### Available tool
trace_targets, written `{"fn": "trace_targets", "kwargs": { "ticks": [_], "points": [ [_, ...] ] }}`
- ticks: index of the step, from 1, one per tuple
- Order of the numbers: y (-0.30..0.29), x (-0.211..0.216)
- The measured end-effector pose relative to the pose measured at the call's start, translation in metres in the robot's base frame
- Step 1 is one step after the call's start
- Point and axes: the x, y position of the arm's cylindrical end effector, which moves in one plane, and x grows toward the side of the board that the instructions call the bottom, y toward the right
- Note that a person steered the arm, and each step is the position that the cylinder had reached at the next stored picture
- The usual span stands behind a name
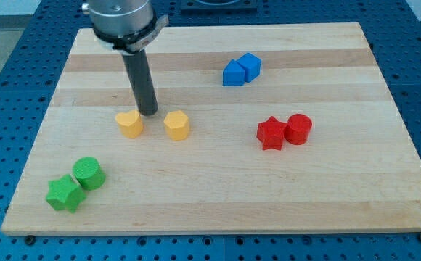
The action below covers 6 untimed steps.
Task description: Push the yellow heart diagonally above the green circle
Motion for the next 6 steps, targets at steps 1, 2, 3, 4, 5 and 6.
{"fn": "trace_targets", "kwargs": {
  "ticks": [1, 2, 3, 4, 5, 6],
  "points": [
    [-0.004, 0.033],
    [-0.008, 0.064],
    [-0.013, 0.089],
    [-0.015, 0.092],
    [-0.018, 0.099],
    [-0.021, 0.11]
  ]
}}
